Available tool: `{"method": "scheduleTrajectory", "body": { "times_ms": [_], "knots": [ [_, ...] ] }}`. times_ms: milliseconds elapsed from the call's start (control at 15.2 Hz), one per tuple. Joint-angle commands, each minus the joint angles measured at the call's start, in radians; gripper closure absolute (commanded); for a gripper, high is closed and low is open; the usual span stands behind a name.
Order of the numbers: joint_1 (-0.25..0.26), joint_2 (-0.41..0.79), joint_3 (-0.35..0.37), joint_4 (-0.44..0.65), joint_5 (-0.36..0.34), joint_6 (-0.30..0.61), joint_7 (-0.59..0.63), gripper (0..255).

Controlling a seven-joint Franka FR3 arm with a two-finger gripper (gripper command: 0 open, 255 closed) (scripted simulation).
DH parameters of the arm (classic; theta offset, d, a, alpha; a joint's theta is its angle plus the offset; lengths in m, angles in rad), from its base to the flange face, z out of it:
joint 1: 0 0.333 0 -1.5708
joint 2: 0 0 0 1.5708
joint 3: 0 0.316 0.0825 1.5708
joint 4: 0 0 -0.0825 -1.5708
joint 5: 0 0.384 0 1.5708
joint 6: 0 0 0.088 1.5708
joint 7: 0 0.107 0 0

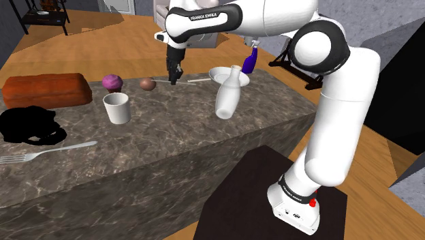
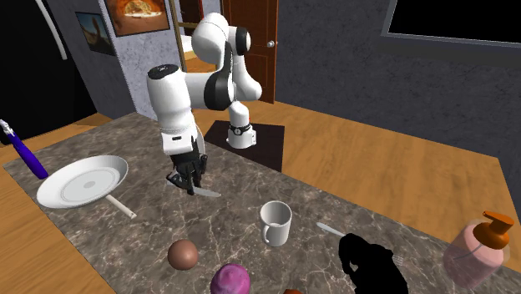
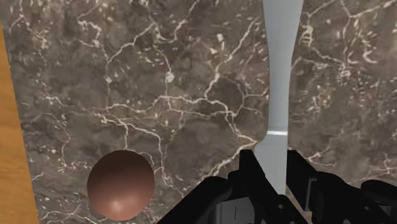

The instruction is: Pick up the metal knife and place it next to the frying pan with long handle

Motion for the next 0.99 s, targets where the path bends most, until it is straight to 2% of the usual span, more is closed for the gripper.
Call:
{"method": "scheduleTrajectory", "body": {
  "times_ms": [0,330,594,660,924],
  "knots": [
    [-0.027,0.042,-0.012,0.055,0.006,-0.015,-0.041,255],
    [-0.094,0.149,-0.035,0.221,0.020,-0.081,-0.131,255],
    [-0.149,0.263,-0.048,0.404,0.030,-0.155,-0.194,255],
    [-0.153,0.272,-0.049,0.419,0.030,-0.161,-0.198,255],
    [-0.153,0.274,-0.048,0.369,0.032,-0.109,-0.202,255]
  ]
}}
